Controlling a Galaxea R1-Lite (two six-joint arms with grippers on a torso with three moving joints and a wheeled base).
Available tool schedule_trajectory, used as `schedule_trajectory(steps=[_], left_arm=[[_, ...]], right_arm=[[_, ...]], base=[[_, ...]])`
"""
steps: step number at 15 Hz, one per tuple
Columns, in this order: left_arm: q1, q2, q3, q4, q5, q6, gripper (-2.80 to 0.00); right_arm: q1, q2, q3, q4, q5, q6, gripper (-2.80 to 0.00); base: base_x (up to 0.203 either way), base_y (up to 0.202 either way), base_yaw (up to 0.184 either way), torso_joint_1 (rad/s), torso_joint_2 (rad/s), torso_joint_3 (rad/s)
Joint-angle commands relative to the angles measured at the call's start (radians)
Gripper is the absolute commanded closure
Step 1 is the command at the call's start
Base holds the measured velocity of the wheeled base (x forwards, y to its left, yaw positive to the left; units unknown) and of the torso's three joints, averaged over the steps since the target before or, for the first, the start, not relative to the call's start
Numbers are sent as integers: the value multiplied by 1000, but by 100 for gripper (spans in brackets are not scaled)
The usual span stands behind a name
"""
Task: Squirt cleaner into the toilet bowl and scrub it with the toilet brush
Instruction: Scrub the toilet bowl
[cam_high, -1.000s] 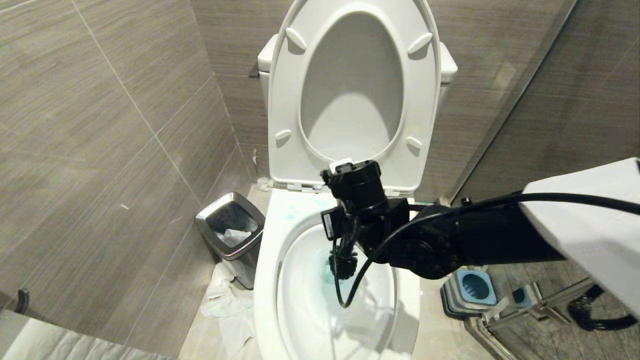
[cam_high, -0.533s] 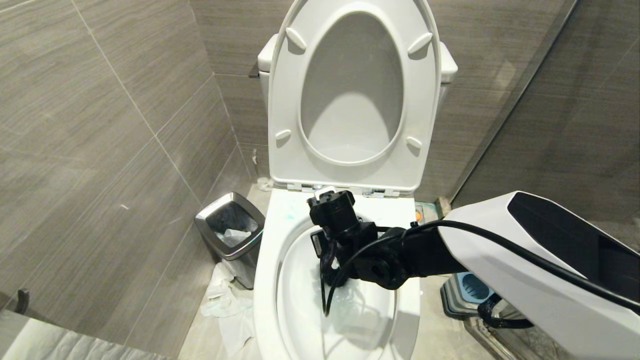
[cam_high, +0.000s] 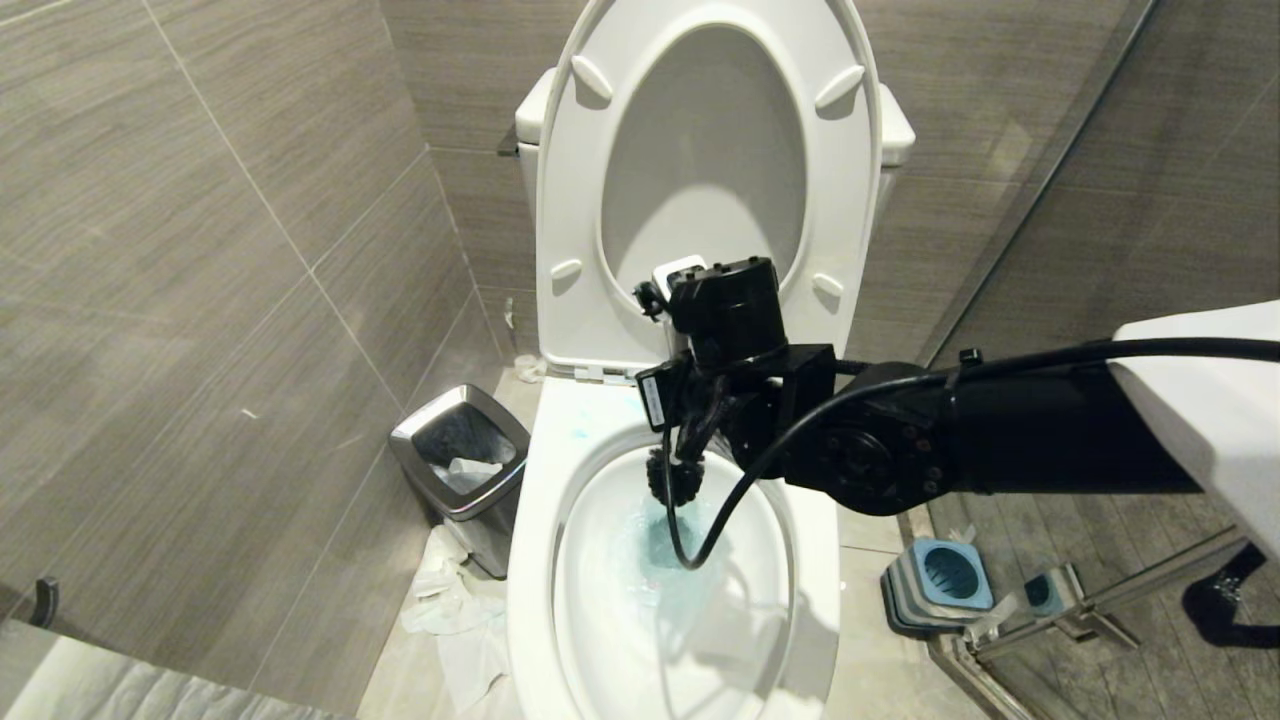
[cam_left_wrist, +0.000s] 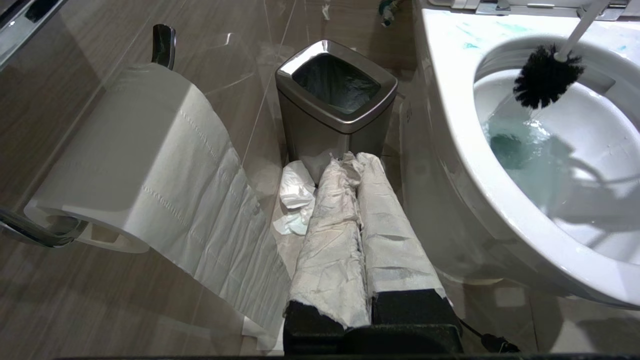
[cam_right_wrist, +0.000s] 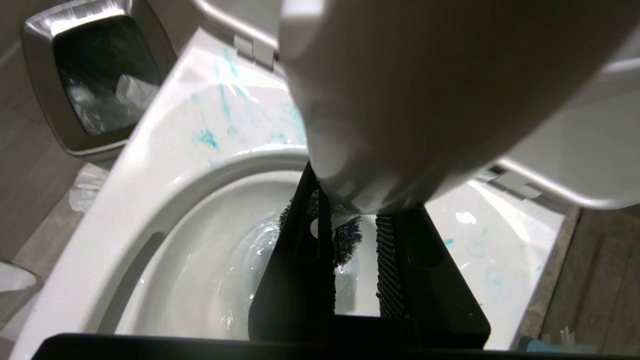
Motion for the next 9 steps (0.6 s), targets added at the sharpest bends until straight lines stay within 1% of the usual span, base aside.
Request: schedule_trajectory(steps=[1,9], left_arm=[[1,-1,8,0,0,0,0],[1,1,8,0,0,0,0]], right_arm=[[1,-39,1,-2,-2,1,0],[-13,154,0,-10,-2,12,0]], base=[[0,0,0,0,0,0],[0,0,0,0,0,0]])
